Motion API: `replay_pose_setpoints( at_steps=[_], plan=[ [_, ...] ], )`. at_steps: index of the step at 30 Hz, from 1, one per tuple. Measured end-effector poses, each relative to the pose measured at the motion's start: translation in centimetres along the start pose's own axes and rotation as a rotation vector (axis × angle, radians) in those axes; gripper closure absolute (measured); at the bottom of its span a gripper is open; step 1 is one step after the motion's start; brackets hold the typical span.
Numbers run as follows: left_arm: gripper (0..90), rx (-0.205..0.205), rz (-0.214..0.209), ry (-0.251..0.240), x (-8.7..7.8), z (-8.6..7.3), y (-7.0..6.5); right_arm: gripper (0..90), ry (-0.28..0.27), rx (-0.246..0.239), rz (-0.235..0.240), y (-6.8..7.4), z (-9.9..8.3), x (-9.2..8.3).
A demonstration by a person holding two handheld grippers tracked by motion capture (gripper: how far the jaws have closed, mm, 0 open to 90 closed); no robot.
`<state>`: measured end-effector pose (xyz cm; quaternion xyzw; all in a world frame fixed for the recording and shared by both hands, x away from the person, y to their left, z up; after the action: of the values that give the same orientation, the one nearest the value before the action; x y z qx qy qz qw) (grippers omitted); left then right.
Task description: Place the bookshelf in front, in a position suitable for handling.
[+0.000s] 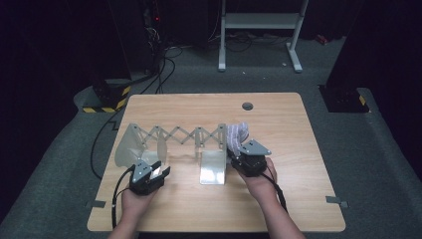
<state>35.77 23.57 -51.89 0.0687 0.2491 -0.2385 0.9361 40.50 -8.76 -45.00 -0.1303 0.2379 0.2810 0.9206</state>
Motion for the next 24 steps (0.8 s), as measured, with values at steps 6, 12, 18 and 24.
replay_pose_setpoints(
  at_steps=[6,12,18,24],
  plan=[
    [53.8,0.001,0.0,0.0,0.0,0.0,0.0,59.3,-0.053,-0.011,-0.023,-0.2,1.7,-0.7],
    [53.8,0.001,-0.003,0.0,0.0,0.0,0.0,59.6,-0.014,0.02,-0.017,-0.7,1.0,1.3],
    [53.9,0.0,-0.006,-0.001,0.0,0.0,-0.1,59.6,0.074,0.032,-0.004,-0.9,-1.1,3.7],
    [53.9,0.002,-0.008,0.0,0.0,0.0,-0.1,59.6,0.173,0.029,0.019,-0.3,-4.3,5.5]
  ],
)
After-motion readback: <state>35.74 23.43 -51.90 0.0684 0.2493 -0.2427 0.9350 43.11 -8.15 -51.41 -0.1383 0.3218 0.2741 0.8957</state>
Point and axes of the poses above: each handheld gripper's, and its own axes: x roughly forward along the jaws, z roughly out of its top, y roughly to its left, the point moved 3 cm from there along x, roughly forward along the jaws, and after that the axes turned 3 degrees about y, right-handed, at the moved point
